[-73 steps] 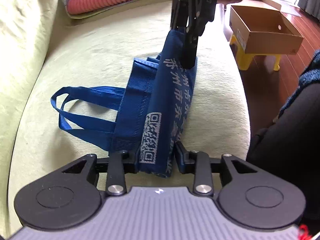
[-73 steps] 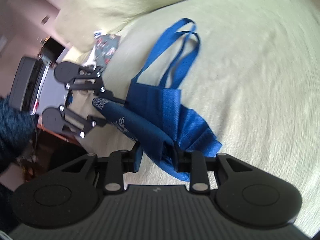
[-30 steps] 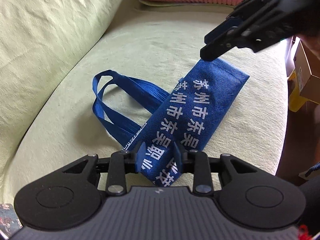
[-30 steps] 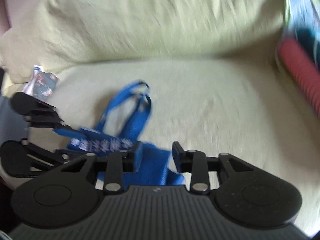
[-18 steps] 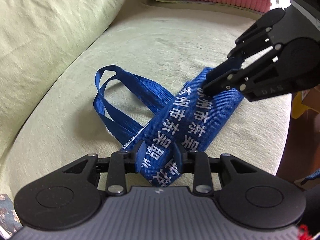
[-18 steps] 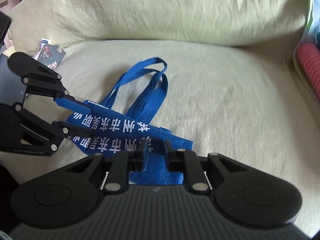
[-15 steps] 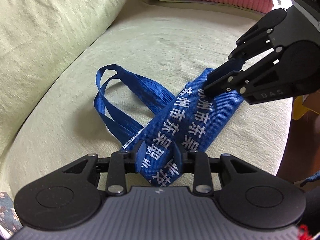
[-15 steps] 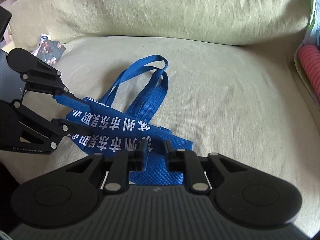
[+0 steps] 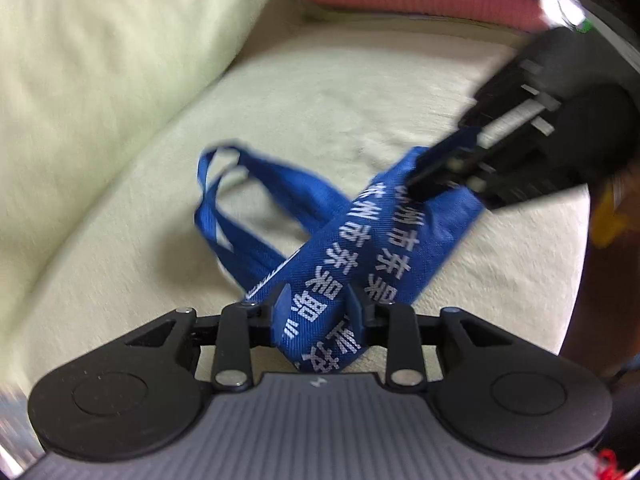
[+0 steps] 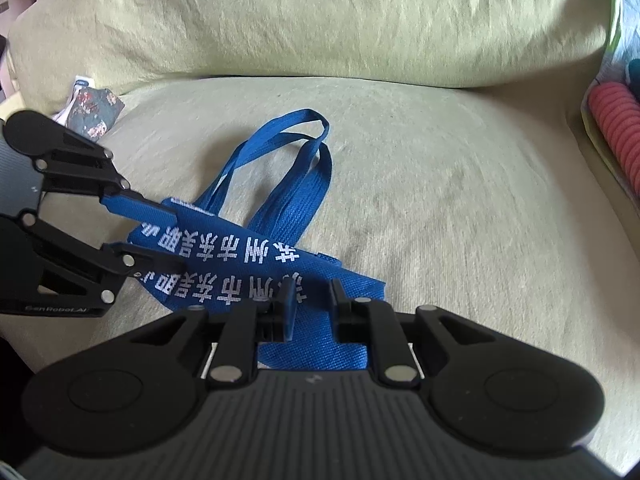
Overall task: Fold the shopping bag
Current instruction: 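Pinch the folded bag strip with the right gripper while the left gripper holds it, then fold the bag strip in half with the right gripper toward the left gripper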
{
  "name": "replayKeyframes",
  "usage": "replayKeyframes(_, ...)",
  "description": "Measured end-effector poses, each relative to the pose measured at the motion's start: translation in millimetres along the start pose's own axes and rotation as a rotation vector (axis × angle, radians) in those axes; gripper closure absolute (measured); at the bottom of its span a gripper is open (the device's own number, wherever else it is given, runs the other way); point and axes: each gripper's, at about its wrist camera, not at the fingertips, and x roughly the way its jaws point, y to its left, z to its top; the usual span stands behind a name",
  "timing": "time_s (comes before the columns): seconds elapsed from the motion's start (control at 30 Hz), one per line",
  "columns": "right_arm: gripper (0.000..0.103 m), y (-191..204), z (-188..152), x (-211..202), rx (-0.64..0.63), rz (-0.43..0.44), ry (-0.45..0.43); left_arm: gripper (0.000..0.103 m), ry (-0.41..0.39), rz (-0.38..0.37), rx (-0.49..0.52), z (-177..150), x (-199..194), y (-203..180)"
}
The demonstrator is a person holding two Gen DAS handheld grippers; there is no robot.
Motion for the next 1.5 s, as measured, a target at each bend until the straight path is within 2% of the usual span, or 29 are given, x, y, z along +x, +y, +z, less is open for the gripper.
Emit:
replayKeyframes(0.07, 0.09, -3, 0, -1, 0.012, 0.012, 0.0, 0.062, -0.021, 0.029, 0.119, -9, -10, -13)
replayKeyframes(0.13, 0.09, -3, 0, -1, 0.011, 0.014, -0.001, 0.059, -0.022, 0.118, 0.345, -26, -18, -38)
replayKeyframes(0.23, 0.089, -2, 0, -1, 0.004, 0.015, 0.001, 0.057, -0.014, 0.236, 0.564, -40, -11, -60)
replayKeyframes(0.3, 0.089, -3, 0, -1, 0.005, 0.021, 0.001, 0.051, -0.002, 0.275, 0.636, -42, -3, -66)
replayKeyframes(0.37, 0.089, -4, 0, -2, 0.008, 0.029, 0.002, 0.051, 0.027, 0.288, 0.698, -43, 8, -70)
replayKeyframes(0.47, 0.089, -4, 1, -2, -0.002, 0.033, 0.008, 0.051, 0.022, 0.307, 0.755, -43, 18, -72)
replayKeyframes(0.53, 0.089, -5, 1, -2, -0.009, 0.04, 0.008, 0.051, 0.017, 0.278, 0.735, -38, 23, -64)
replayKeyframes(0.63, 0.089, -8, 1, -3, -0.004, 0.06, -0.002, 0.057, 0.012, 0.18, 0.652, -33, 23, -47)
replayKeyframes(0.7, 0.087, -5, 1, -5, -0.037, 0.061, -0.017, 0.058, 0.019, 0.126, 0.616, -30, 22, -37)
replayKeyframes(0.87, 0.08, 13, -2, -22, -0.199, 0.018, -0.095, 0.058, 0.035, 0.084, 0.592, -26, 22, -32)
replayKeyframes(1.0, 0.066, 24, -14, -44, -0.352, 0.035, -0.167, 0.058, 0.038, 0.078, 0.58, -25, 22, -33)
replayKeyframes(1.1, 0.052, 33, -27, -46, -0.518, 0.025, -0.15, 0.058, 0.039, 0.078, 0.577, -24, 23, -33)
replayKeyframes(1.2, 0.053, 45, -46, -36, -0.737, -0.055, -0.144, 0.058, 0.041, 0.072, 0.577, -23, 24, -32)
replayKeyframes(1.3, 0.056, 53, -63, -22, -0.921, -0.128, -0.189, 0.058, 0.038, 0.064, 0.571, -23, 25, -30)
replayKeyframes(1.4, 0.058, 55, -71, -8, -1.017, -0.18, -0.246, 0.058, 0.034, 0.05, 0.544, -21, 25, -27)
replayKeyframes(1.5, 0.067, 52, -67, -1, -1.001, -0.154, -0.247, 0.058, 0.024, 0.029, 0.501, -19, 24, -21)
